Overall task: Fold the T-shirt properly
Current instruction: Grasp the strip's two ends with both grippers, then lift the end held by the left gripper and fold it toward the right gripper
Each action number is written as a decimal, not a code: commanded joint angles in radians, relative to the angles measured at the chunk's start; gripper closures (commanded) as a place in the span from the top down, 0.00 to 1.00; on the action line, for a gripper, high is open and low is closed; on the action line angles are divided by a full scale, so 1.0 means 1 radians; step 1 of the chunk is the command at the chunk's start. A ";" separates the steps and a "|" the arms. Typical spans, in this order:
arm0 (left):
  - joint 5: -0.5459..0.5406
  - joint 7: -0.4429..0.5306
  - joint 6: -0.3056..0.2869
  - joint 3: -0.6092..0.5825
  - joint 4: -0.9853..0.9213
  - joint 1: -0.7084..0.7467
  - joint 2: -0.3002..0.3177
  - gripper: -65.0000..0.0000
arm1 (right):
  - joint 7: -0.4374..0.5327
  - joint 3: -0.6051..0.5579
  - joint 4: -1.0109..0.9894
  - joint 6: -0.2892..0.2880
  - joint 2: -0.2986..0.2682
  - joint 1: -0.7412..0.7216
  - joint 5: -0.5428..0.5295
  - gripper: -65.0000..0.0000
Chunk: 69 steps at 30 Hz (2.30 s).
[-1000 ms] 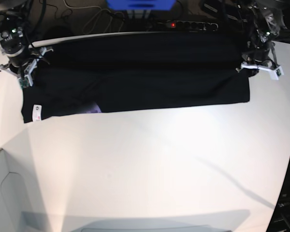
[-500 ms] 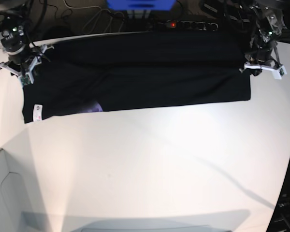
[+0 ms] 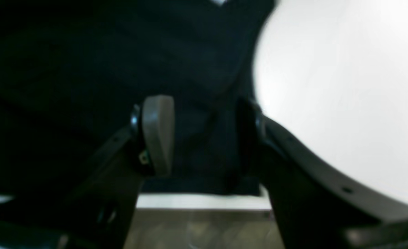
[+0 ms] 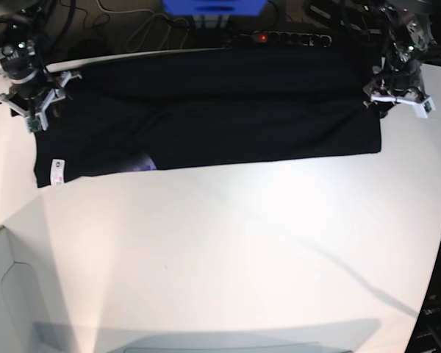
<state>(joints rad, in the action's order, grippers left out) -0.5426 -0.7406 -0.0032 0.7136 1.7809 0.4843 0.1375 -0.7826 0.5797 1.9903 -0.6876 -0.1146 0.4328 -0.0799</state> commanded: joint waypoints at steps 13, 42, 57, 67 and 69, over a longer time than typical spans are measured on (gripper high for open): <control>0.000 0.020 -0.002 -0.009 -0.072 0.000 0.014 0.65 | 0.028 -0.085 -0.108 -0.011 -0.004 -0.055 -0.005 0.46; 0.000 0.019 -0.005 -0.074 -0.234 -0.062 0.017 0.02 | 0.032 -0.088 -0.231 -0.011 -0.024 -0.127 -0.004 0.46; -0.190 0.016 -0.005 -0.055 0.127 0.021 0.014 0.00 | 0.032 -0.089 -0.268 -0.011 -0.024 -0.165 -0.004 0.46; -0.262 0.023 -0.005 -0.349 0.211 0.038 0.015 0.00 | 0.032 -0.089 -0.265 -0.011 -0.024 -0.168 -0.004 0.46; -0.259 0.026 -0.004 -0.434 0.211 0.035 0.015 0.00 | 0.032 -0.089 -0.265 -0.011 -0.024 -0.168 -0.004 0.46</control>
<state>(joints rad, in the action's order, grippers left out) -0.7898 -0.7296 -0.0029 0.2745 1.9720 0.5201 0.1471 -0.7589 0.4877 1.7100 -0.6872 -0.1272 0.2695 -0.0784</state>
